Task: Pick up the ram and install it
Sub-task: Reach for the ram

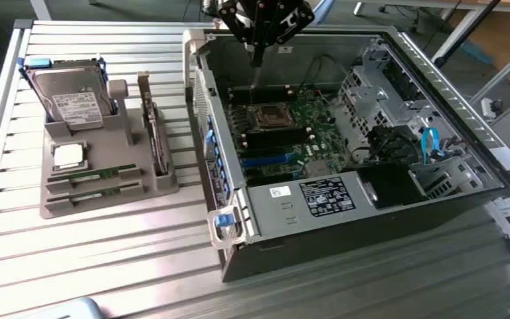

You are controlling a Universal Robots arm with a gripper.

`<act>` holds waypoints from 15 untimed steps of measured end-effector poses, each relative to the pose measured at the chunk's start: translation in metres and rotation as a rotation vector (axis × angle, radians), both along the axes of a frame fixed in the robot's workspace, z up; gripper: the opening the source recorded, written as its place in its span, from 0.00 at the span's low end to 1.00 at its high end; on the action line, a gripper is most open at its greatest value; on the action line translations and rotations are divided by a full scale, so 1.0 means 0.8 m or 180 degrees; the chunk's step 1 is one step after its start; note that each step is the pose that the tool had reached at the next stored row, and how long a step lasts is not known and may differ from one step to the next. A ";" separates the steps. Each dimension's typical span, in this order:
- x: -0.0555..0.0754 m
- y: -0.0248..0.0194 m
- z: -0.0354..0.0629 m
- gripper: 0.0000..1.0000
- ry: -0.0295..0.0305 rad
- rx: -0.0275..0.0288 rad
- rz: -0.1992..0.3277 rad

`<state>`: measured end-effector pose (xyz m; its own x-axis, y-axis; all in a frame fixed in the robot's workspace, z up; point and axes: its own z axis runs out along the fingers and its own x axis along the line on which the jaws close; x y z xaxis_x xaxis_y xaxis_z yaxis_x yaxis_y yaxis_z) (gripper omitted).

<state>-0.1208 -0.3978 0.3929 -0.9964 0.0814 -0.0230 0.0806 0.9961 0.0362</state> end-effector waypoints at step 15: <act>-0.018 0.0000 0.000 0.10 0.0000 0.0000 0.0000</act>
<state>-0.1355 -0.3978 0.3929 -0.9964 0.0815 -0.0230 0.0807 0.9961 0.0362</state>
